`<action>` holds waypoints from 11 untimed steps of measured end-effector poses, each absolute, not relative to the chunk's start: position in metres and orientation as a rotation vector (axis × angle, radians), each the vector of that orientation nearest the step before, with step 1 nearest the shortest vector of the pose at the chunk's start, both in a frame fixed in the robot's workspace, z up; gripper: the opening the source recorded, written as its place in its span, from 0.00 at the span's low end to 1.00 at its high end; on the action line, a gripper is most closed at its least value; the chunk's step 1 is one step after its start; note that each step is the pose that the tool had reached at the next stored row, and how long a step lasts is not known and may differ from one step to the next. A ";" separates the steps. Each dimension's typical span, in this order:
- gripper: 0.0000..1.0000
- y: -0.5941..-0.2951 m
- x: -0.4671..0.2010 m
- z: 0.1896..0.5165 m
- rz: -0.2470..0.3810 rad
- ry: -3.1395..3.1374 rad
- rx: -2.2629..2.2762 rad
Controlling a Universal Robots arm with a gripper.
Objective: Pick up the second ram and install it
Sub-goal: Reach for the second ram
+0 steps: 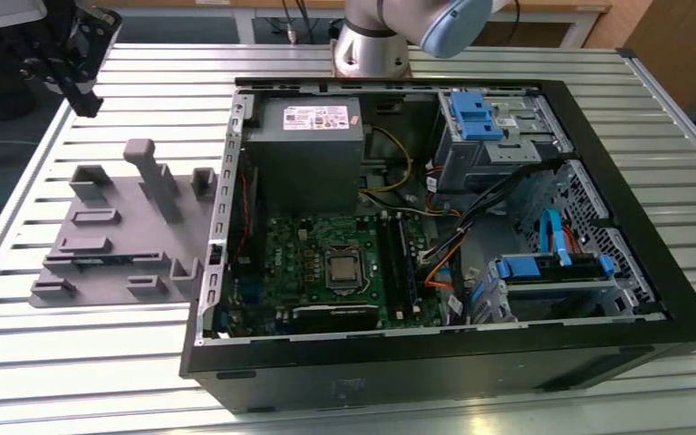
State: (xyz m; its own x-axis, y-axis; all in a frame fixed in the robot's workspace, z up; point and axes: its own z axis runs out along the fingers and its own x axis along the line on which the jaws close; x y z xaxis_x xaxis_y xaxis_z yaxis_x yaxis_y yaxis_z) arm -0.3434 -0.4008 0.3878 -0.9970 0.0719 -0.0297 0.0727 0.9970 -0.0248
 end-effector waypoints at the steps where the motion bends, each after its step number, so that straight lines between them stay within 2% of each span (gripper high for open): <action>1: 0.11 -0.401 -0.348 0.388 -0.041 3.111 0.113; 11: 0.11 -0.402 -0.352 0.388 -0.040 3.111 0.113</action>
